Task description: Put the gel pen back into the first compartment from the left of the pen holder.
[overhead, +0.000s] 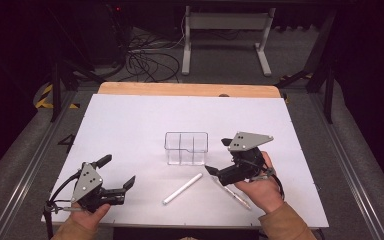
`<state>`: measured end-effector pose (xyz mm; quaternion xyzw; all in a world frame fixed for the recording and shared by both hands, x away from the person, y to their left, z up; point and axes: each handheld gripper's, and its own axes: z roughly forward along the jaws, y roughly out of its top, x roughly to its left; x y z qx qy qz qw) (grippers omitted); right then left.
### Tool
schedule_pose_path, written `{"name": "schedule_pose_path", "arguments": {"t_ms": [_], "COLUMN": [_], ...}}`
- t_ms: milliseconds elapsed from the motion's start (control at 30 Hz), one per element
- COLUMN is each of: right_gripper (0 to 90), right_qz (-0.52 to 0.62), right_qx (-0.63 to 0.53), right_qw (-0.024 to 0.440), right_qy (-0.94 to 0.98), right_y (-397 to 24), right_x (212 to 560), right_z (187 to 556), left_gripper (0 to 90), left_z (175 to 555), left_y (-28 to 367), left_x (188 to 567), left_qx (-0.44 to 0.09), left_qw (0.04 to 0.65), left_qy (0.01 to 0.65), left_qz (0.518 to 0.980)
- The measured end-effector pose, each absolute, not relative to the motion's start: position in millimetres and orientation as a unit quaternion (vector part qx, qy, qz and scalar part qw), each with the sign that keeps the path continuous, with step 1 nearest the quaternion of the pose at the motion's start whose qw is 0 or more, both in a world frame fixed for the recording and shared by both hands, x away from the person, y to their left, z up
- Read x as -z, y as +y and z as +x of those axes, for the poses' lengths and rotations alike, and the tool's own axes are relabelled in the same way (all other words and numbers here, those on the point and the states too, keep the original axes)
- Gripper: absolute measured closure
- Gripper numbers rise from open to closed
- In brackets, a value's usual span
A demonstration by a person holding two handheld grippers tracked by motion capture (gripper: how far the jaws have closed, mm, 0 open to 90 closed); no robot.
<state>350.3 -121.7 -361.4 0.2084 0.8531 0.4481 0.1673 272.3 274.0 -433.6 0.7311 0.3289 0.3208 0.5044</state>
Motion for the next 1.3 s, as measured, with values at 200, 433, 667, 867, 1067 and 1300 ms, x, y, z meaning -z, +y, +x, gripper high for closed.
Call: {"name": "schedule_pose_path", "arguments": {"t_ms": [200, 433, 667, 867, 1067, 1300], "right_gripper": [15.7, 22.0, 28.1, 30.6, 35.3, 45.0], "right_qz": [0.233, 0.25, 0.265, 0.268, 0.273, 0.284], "right_qx": [-0.428, -0.405, -0.371, -0.34, -0.314, -0.272], "right_qw": [0.164, 0.153, 0.145, 0.142, 0.132, 0.133], "right_qy": [0.858, 0.866, 0.878, 0.89, 0.9, 0.91], "right_y": [-129.9, -132.2, -131.1, -129.7, -129.2, -128.9], "right_x": [374.0, 388.8, 402.0, 411.9, 419.8, 428.0], "right_z": [348.1, 344.7, 343.7, 342.8, 342.9, 343.7], "left_gripper": [6.6, 6.6, 6.6, 6.6, 6.6, 6.6], "left_z": [272.1, 272.3, 272.0, 271.9, 271.8, 271.4], "left_y": [273.7, 273.9, 274.0, 274.3, 274.1, 274.1], "left_x": [433.7, 433.7, 433.7, 433.7, 433.5, 433.6], "left_qx": [-0.321, -0.321, -0.32, -0.32, -0.32, -0.319], "left_qw": [0.504, 0.504, 0.507, 0.507, 0.506, 0.507], "left_qy": [0.329, 0.329, 0.33, 0.33, 0.33, 0.33], "left_qz": [0.731, 0.731, 0.729, 0.729, 0.729, 0.729]}}
